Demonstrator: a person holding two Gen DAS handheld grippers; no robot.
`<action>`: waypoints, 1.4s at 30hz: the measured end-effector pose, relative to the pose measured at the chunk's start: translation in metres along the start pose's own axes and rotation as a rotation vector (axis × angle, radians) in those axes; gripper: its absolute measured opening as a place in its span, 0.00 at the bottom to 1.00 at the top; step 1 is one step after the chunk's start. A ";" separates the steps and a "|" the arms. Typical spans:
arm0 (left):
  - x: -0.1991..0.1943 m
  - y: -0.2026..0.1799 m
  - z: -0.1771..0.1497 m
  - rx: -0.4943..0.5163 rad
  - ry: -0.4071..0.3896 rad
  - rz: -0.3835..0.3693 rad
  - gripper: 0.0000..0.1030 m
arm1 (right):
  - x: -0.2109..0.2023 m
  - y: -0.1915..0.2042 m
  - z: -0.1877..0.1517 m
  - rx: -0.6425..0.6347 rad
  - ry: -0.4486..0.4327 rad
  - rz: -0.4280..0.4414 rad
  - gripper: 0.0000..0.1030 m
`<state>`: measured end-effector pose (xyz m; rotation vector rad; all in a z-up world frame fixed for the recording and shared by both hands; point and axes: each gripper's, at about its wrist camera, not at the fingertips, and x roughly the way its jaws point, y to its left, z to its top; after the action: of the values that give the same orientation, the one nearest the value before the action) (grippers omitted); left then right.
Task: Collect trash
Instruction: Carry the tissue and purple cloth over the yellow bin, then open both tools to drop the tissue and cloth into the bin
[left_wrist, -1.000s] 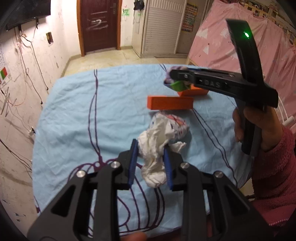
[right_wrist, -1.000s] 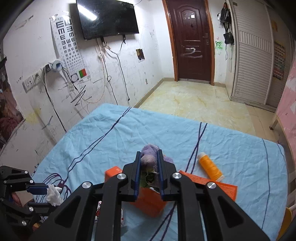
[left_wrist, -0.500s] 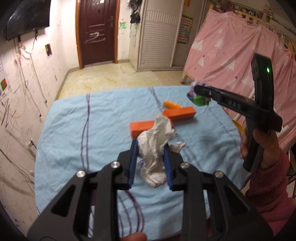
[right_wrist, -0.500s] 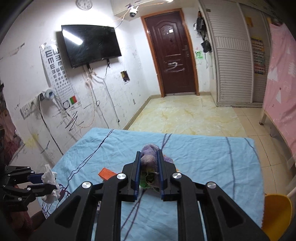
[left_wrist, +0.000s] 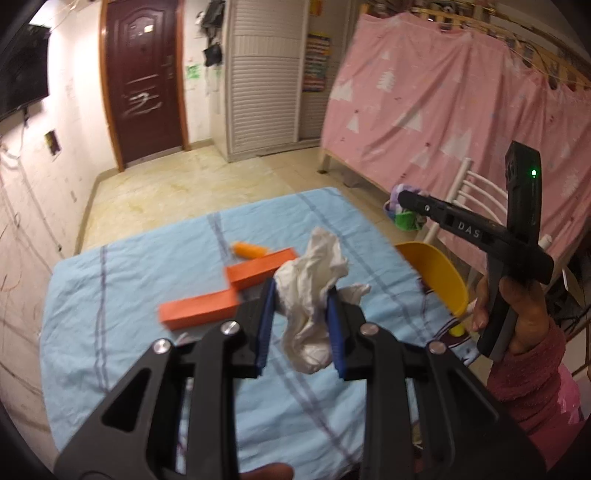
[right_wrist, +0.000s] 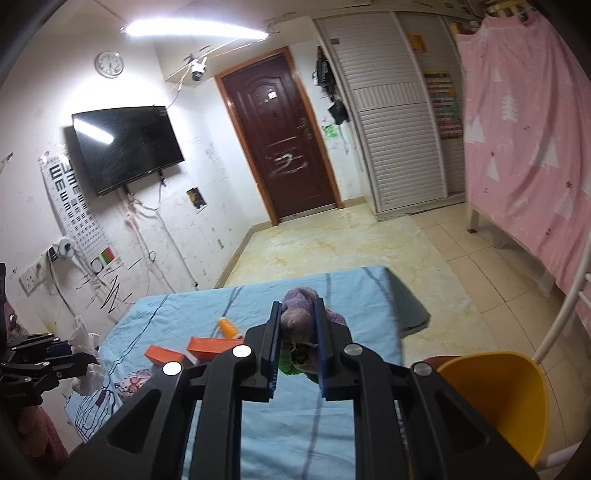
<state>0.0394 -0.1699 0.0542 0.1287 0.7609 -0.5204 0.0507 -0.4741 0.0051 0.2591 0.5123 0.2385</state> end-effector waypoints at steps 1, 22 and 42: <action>0.003 -0.005 0.002 0.010 0.000 -0.004 0.24 | -0.004 -0.007 -0.001 0.008 -0.004 -0.010 0.09; 0.087 -0.135 0.053 0.053 0.025 -0.175 0.24 | -0.053 -0.152 -0.050 0.214 -0.053 -0.192 0.09; 0.184 -0.204 0.069 0.077 0.118 -0.176 0.68 | -0.043 -0.201 -0.082 0.340 -0.020 -0.243 0.63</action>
<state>0.0928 -0.4411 -0.0070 0.1658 0.8724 -0.7141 0.0039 -0.6604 -0.1053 0.5247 0.5580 -0.0900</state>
